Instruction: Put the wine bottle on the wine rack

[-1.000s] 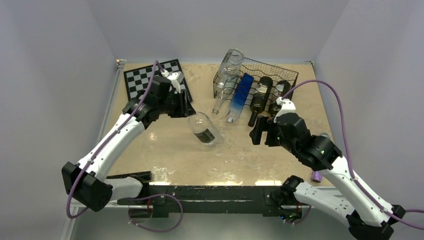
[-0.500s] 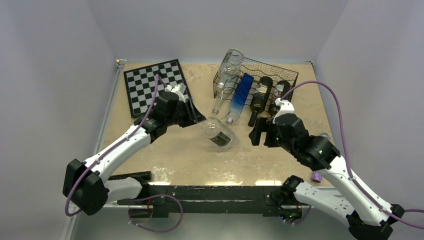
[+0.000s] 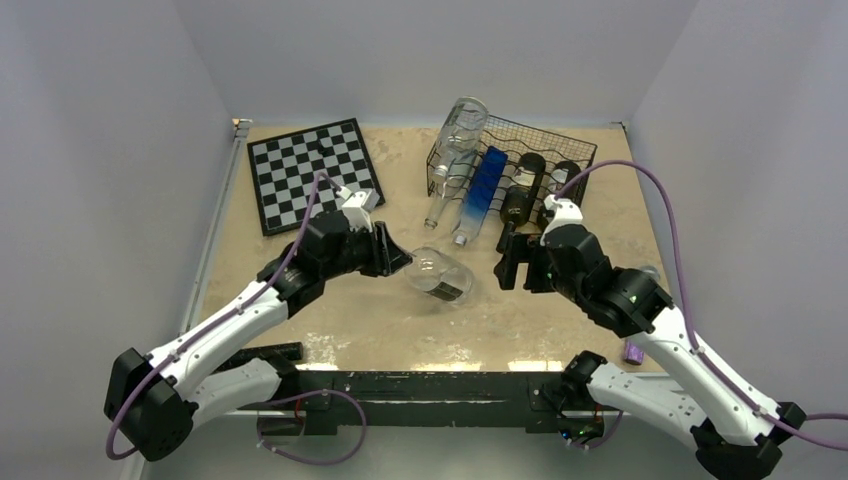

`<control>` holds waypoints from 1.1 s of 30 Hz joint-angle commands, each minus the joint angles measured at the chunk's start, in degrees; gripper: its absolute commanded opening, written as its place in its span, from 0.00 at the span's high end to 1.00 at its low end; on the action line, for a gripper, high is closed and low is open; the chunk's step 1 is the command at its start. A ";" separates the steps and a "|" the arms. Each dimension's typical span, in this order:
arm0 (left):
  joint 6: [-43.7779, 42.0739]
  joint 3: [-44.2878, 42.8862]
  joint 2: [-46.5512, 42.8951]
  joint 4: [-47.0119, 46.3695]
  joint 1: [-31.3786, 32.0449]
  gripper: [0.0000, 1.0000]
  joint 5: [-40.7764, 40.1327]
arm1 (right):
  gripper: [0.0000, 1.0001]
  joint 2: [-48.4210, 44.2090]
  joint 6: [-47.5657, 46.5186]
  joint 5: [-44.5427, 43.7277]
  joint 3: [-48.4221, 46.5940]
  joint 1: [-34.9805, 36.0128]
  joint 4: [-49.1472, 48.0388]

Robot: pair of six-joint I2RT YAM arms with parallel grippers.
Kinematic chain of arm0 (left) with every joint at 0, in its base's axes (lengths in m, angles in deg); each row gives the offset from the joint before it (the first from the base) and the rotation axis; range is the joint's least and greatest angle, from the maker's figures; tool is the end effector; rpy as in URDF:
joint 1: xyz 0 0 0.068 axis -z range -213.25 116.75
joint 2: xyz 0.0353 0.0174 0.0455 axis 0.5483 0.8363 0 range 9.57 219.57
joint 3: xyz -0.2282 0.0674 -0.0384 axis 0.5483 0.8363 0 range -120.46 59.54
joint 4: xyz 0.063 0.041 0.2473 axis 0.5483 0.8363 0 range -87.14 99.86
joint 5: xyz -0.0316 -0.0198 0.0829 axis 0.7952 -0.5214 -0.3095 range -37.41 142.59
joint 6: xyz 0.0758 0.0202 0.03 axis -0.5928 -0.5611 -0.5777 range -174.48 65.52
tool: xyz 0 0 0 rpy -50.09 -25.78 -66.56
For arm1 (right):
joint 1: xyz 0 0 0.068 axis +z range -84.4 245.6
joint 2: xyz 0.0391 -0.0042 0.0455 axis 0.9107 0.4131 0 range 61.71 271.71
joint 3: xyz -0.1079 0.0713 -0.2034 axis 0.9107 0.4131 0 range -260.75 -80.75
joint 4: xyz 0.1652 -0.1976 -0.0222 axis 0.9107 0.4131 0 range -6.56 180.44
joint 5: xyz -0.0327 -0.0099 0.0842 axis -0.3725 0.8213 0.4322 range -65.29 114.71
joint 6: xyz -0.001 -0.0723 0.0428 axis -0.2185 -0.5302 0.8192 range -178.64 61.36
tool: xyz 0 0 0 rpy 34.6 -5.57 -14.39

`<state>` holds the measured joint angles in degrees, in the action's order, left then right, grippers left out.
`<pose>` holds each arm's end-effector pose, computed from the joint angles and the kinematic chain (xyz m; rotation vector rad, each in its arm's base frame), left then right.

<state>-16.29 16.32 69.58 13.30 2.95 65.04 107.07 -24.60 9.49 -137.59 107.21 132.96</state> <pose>0.2191 -0.1799 0.2344 0.1078 2.1937 -0.9987 0.1601 0.1163 0.2954 -0.0023 2.2423 0.4326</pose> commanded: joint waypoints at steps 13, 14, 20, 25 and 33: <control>-14.39 5.73 -4.38 3.42 7.49 1.00 -0.53 | 0.03 5.79 -1.61 4.81 1.11 -0.13 -5.24; -15.29 5.70 -4.31 4.28 8.02 1.00 -0.26 | 0.03 6.00 -1.61 4.93 1.16 -0.12 -5.37; -16.91 6.30 -4.39 8.90 10.17 1.00 0.47 | 0.03 7.23 -1.61 5.38 1.44 -0.18 -5.83; -15.34 7.52 -5.27 7.77 11.68 1.00 1.66 | 0.03 7.85 -1.36 6.43 1.74 -0.12 -6.19; -16.67 8.73 -0.87 6.98 13.95 1.00 -1.74 | 0.03 7.27 -1.35 6.47 1.49 -0.15 -5.56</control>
<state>-30.73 24.88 66.17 19.03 16.04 66.30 115.05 -25.67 15.47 -135.76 107.21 128.76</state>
